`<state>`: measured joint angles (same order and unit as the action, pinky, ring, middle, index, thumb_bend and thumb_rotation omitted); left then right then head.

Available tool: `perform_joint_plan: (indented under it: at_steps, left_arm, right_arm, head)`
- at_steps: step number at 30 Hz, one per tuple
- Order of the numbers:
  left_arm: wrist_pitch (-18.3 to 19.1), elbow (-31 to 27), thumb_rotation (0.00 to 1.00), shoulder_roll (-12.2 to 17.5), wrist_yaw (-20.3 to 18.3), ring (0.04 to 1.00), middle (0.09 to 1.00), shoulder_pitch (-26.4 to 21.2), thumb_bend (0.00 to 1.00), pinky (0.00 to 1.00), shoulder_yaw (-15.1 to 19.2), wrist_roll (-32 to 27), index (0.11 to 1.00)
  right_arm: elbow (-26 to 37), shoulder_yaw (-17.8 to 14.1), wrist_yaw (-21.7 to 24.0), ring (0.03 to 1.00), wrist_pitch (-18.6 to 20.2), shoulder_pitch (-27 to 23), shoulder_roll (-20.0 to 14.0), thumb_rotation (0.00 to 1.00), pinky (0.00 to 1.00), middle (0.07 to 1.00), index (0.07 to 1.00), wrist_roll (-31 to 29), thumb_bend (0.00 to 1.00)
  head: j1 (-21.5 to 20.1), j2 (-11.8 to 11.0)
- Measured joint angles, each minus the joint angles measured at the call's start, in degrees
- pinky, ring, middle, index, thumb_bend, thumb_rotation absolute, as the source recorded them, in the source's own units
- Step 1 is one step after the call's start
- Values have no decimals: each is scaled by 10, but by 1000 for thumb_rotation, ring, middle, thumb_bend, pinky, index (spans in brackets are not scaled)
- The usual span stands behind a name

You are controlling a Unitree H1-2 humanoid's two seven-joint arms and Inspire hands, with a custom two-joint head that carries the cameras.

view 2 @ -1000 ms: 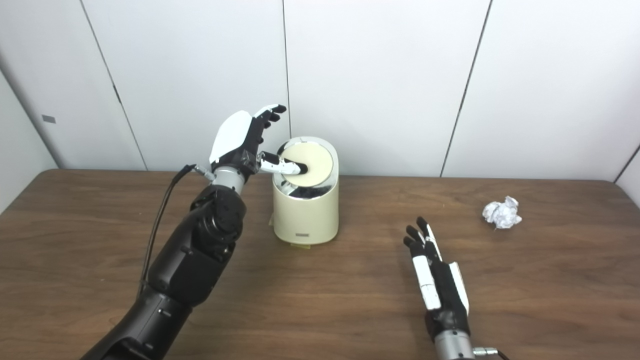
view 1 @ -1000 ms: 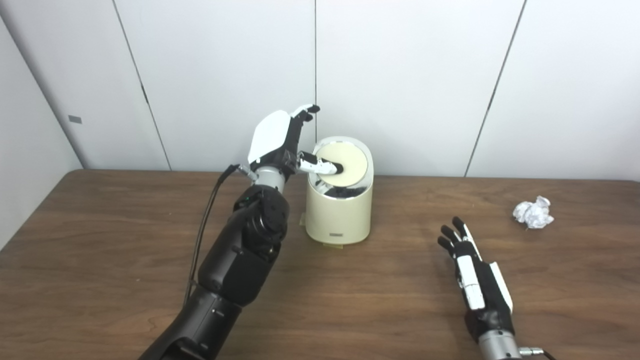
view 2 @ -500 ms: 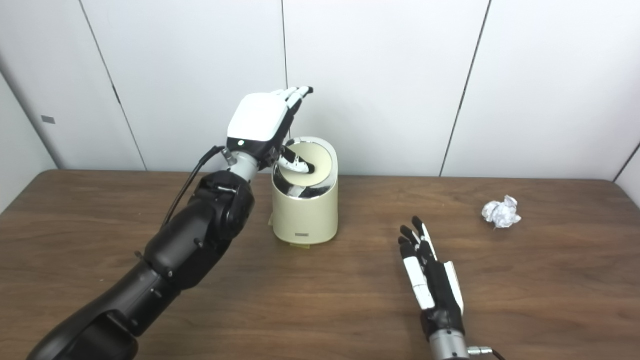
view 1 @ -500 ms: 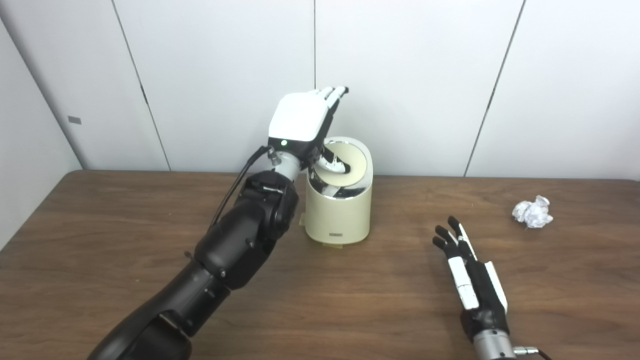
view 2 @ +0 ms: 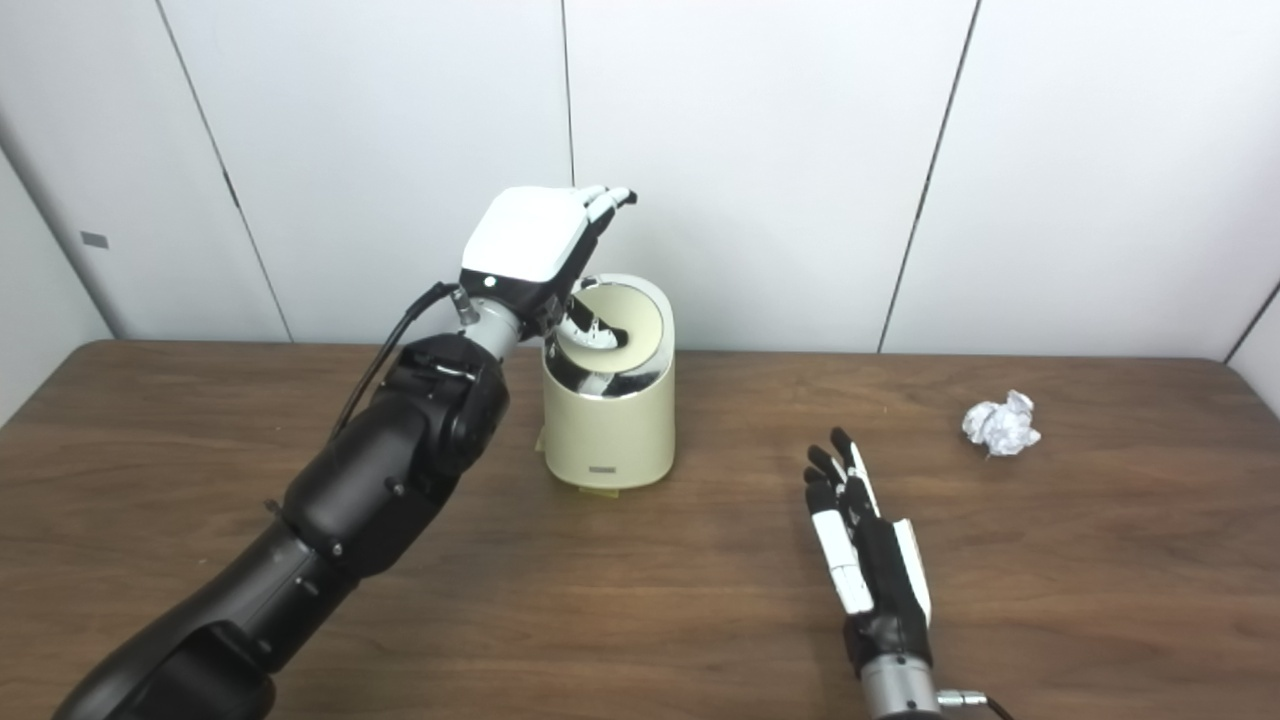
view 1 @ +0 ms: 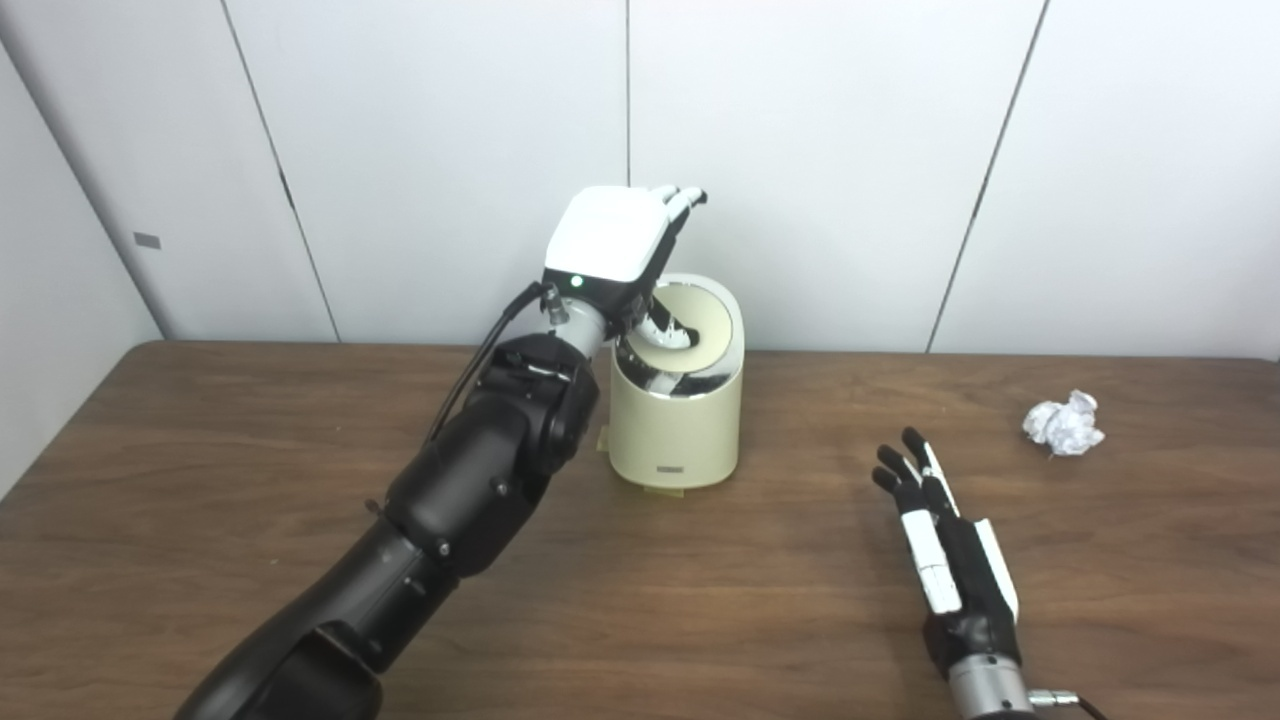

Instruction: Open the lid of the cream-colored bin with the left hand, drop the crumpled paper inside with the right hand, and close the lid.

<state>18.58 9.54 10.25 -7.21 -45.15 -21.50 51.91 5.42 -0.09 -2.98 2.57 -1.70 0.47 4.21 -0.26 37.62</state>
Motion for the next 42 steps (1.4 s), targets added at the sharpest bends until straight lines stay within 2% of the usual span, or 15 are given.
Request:
perform_joint_plan:
  at_steps: [1,5,8,11,13,16,17,21,24,27,28,32,38,42]
  left_arm:
    - [5,-15,117,-11,0,784,823,9,748,650,30,-30,873]
    - [31,-96,239,-54,-2,756,786,41,592,631,130,-146,844]
    - [45,-150,271,-66,-4,745,776,50,494,647,188,-220,813]
    - [54,-212,325,-59,-5,745,778,77,443,677,217,-260,807]
    - [59,-239,408,-54,-7,749,785,109,421,705,234,-292,813]
    - [65,-265,605,-40,-17,798,826,176,367,775,258,-337,864]
    - [65,-269,640,-34,-21,807,831,199,359,786,263,-351,872]
    - [62,-276,658,-15,-21,821,831,275,351,827,293,-406,871]
    - [45,-284,720,-14,-15,878,879,319,413,881,302,-433,906]
    - [41,-303,773,-14,-16,897,897,372,450,844,288,-443,906]
    - [40,-307,772,-14,-17,915,912,390,471,881,280,-444,914]
    - [39,-317,807,-22,-18,954,946,447,507,976,271,-460,951]
    - [9,-314,805,-32,-10,955,950,463,540,984,272,-489,966]
    - [-15,-295,794,-44,0,960,949,465,525,981,272,-499,969]
  right_arm:
    - [0,0,0,906,0,0,0,924,1000,921,971,1,774]
    - [2,0,0,907,1,1,0,928,1000,926,970,3,765]
    - [10,1,0,909,4,2,0,890,991,929,967,4,730]
    - [21,2,1,909,11,4,0,858,977,925,964,6,714]
    - [21,2,1,909,16,4,0,843,973,925,963,6,714]
    - [22,2,1,910,18,5,0,843,973,923,957,6,706]
    - [22,2,1,910,20,5,0,844,970,923,955,7,704]
    - [33,1,1,906,30,5,-2,831,944,925,947,7,700]
    - [50,0,3,899,38,3,-6,712,870,920,939,7,700]
    - [70,-1,2,902,41,3,-12,627,835,913,924,21,744]
    - [74,-3,1,897,42,3,-15,556,818,909,915,27,773]
    - [80,-21,-4,892,42,0,-24,422,794,910,895,29,821]
    - [79,-34,-8,904,42,-21,-41,342,848,913,884,31,865]
    - [73,-47,-9,895,54,-42,-73,318,836,904,887,51,905]
  head:
    - [0,0]
    - [1,5]
    - [2,8]
    - [2,10]
    - [3,10]
    - [-1,10]
    - [-1,11]
    - [-6,11]
    - [-11,14]
    - [-17,18]
    - [-18,18]
    - [-22,20]
    - [-25,21]
    - [-29,23]
